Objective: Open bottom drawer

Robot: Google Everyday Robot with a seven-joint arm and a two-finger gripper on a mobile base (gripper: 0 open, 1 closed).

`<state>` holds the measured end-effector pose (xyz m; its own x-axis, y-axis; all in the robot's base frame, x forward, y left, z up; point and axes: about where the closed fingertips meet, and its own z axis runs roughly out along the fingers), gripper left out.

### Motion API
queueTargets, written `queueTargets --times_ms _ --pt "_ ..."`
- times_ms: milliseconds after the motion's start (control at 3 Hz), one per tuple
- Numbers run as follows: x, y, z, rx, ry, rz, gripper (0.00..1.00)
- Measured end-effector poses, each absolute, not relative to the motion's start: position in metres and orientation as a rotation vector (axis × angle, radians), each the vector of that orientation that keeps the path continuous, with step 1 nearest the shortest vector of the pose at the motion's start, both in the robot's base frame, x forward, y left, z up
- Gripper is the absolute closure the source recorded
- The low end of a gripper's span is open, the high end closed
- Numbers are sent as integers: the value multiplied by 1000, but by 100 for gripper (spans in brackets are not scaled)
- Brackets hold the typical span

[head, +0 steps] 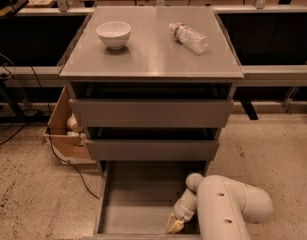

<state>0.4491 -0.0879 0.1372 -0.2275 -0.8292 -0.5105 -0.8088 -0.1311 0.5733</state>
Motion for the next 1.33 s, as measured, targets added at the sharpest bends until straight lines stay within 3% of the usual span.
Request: queueTargets --times_ms 667,1333 --pt "497 -92 163 2084 -2421 -1242 100" --pt "554 -147 227 2195 -2756 -987 100"
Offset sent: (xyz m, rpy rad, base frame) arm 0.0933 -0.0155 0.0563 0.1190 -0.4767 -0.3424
